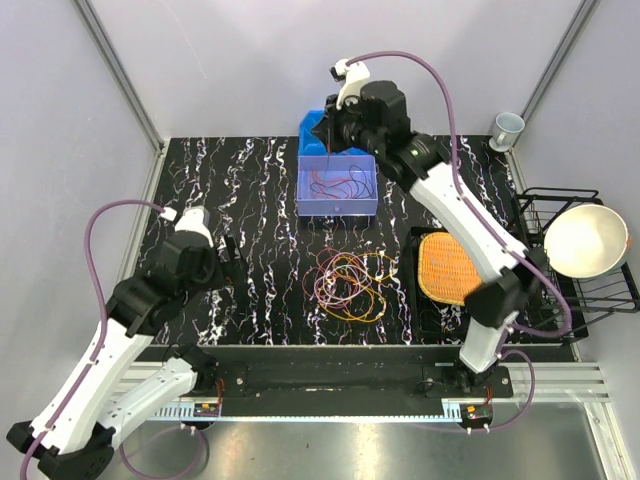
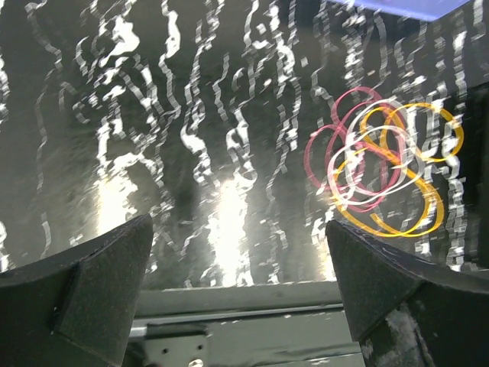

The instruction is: Untangle the cables

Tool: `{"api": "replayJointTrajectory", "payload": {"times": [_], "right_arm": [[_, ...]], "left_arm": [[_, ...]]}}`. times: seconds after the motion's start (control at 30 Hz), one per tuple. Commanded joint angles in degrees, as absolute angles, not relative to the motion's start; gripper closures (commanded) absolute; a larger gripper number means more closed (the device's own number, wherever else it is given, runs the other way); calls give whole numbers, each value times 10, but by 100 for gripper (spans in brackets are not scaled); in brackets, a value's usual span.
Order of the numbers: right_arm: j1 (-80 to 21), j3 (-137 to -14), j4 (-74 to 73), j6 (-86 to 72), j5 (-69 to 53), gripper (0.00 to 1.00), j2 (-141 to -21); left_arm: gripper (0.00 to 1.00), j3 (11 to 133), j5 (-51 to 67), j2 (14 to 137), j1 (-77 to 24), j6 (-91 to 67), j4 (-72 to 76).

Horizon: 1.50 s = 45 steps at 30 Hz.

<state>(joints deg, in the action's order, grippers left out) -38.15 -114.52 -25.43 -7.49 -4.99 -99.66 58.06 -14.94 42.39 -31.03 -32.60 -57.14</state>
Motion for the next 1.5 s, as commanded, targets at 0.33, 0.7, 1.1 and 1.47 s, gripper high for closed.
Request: {"api": "replayJointTrajectory", "payload": {"times": [0.33, 0.7, 1.1, 1.47], "right_arm": [[-279, -1561, -279, -54, -61, 100, -1336], [-235, -1548, -31, -88, -76, 100, -1436], [-214, -1603, 212, -156, -3, 100, -1600], [-214, -1546, 135, -219, 13, 32, -1560]], "left_arm": [[1, 483, -147, 313, -309, -288, -468], [1, 477, -157, 295, -309, -286, -464], [1, 475, -166, 291, -309, -287, -465], [1, 476, -167, 293, -309, -287, -467]]}}
